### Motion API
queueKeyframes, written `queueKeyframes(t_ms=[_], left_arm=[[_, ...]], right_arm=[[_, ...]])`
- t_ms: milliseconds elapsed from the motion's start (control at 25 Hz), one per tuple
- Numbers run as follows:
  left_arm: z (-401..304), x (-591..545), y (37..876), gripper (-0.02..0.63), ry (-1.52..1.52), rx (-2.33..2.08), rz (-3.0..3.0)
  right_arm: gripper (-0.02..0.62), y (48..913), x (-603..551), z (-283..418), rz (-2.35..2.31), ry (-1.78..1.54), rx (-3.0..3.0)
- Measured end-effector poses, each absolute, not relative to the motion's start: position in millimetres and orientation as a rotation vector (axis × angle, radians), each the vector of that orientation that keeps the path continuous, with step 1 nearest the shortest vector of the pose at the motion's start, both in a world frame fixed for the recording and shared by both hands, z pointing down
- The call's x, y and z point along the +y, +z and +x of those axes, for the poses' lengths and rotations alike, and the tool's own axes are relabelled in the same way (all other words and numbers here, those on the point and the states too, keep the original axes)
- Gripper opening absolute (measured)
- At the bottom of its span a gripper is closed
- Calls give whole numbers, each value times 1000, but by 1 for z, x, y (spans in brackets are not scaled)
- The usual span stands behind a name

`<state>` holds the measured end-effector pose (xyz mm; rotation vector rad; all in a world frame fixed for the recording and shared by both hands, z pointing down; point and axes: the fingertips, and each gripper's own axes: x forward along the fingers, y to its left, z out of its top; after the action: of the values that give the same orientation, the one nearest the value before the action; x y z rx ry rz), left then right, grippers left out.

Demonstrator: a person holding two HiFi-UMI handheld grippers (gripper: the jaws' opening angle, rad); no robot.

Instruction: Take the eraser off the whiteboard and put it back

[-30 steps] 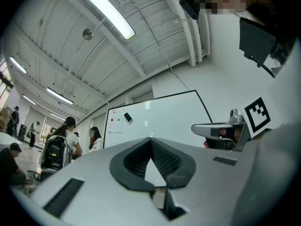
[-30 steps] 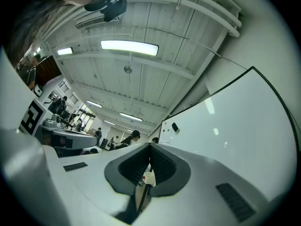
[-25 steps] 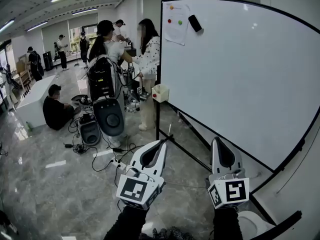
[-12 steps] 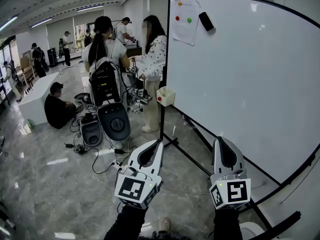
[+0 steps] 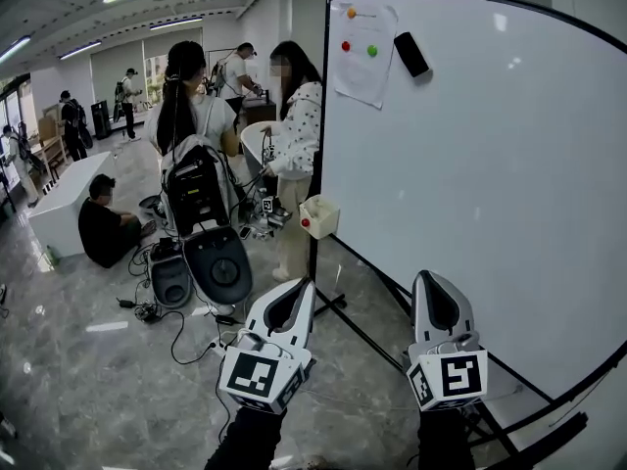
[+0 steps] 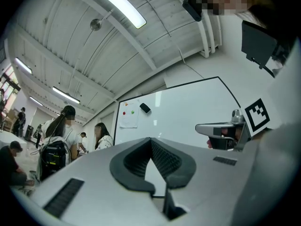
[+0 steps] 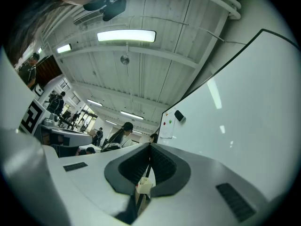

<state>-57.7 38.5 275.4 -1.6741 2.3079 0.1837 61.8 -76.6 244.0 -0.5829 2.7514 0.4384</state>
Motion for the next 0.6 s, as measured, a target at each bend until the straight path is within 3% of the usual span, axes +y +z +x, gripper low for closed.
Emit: queueKeyframes(t_ms=[600], left_arm=[[-118,-36,279,5,135,2308,-1704]], right_arm=[[8,253,-154,4,-616,422,2773]])
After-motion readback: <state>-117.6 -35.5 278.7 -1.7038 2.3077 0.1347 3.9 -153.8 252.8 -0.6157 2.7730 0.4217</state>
